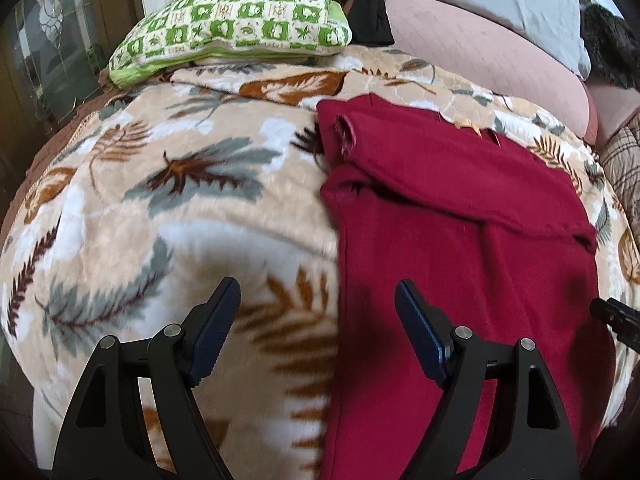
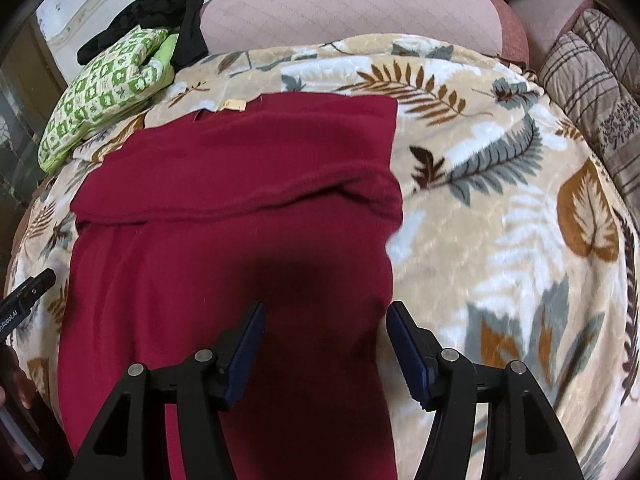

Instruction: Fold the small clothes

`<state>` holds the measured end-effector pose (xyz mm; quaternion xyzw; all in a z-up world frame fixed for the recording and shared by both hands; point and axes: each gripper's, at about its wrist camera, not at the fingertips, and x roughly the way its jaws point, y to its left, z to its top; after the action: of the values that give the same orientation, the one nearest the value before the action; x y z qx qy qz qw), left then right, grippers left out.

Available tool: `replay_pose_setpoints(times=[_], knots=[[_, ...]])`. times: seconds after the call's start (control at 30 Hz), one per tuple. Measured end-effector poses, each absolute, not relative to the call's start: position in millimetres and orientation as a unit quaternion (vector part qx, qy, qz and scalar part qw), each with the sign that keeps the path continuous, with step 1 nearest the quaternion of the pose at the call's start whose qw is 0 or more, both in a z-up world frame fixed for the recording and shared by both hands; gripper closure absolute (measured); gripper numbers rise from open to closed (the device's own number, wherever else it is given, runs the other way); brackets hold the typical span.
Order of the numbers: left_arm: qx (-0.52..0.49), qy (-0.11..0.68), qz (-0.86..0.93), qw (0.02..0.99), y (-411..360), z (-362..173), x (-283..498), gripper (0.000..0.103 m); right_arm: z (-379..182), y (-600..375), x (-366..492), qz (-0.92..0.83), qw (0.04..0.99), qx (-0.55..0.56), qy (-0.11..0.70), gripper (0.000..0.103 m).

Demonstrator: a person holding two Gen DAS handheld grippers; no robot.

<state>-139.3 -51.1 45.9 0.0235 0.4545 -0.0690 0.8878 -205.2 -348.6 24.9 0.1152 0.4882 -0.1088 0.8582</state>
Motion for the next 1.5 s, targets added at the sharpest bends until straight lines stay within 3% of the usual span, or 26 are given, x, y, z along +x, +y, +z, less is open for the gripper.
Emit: replay_pose_setpoints(times=[0.7,1.03,1.07,1.1,1.13,1.5], knots=[[0.009,0.546,-0.148,0.824,-36,19,-224,0.023,24,-348,-278,-0.085,0.848,0.126,0.508,0.039],[0.02,0.548,-0.138,0.825,-35,11,-239,0.023,5,-363,-308,-0.095,0.846,0.145,0.505,0.038],[0.017,0.549,-0.138,0.824,-34,11,-239,0.023,6,-360,-305,-0.087,0.85,0.139,0.5,0.045],[0.014,0.55,-0.138,0.824,-33,12,-239,0.023,6,-354,-302,-0.068,0.855,0.127,0.499,0.077],[0.009,0.551,-0.14,0.822,-30,12,-240,0.023,7,-351,-302,-0.056,0.855,0.124,0.501,0.093],[-0.034,0.571,-0.174,0.802,-11,18,-261,0.023,23,-360,-321,-0.086,0.858,0.125,0.49,0.096]])
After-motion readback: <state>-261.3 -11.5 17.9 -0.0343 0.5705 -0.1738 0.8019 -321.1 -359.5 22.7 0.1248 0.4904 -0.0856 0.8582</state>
